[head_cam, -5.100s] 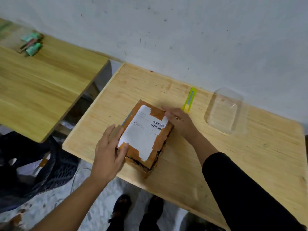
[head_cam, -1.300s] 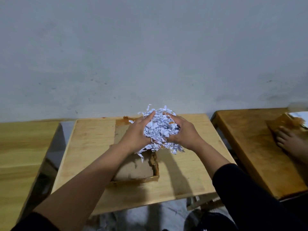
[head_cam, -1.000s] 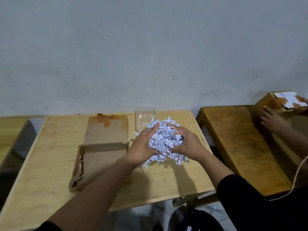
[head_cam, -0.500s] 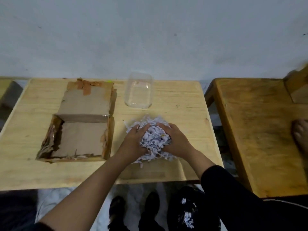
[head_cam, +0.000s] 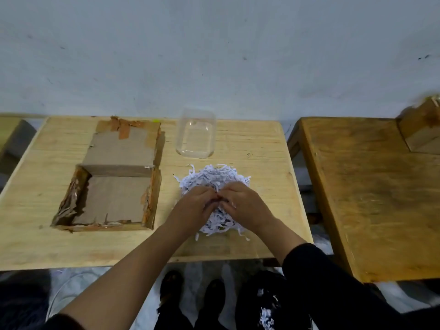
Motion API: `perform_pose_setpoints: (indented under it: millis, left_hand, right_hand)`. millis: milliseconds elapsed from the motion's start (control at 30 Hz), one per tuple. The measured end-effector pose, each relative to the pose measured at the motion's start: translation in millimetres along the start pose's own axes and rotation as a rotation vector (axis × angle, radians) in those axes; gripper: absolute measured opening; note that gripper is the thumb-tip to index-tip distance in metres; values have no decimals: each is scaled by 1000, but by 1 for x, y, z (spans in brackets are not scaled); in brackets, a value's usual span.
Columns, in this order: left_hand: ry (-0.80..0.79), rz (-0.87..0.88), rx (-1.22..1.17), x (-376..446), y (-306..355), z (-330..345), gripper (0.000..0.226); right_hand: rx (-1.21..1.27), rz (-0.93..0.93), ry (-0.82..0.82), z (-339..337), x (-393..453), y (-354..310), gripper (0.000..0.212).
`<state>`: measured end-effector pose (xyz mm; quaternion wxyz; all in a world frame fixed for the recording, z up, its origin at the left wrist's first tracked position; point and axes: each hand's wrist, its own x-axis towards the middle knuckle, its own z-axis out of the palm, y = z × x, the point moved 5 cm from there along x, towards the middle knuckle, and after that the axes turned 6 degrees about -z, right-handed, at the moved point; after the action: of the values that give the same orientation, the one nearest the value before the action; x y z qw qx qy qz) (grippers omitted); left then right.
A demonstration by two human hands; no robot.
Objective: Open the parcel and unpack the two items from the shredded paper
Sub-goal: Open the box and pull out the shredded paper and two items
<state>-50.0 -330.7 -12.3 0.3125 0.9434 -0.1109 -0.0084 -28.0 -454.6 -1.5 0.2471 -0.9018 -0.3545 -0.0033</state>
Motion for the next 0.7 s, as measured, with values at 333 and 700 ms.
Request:
perform_pose_setpoints:
  millis: [333, 700]
  left_hand:
    - [7, -159, 156, -7, -56, -17, 5]
    - [3, -93, 106, 22, -35, -2, 11]
  right_hand:
    - [-102, 155, 63, -12, -20, 37, 3]
    - [-108, 50, -16, 16, 21, 26, 8]
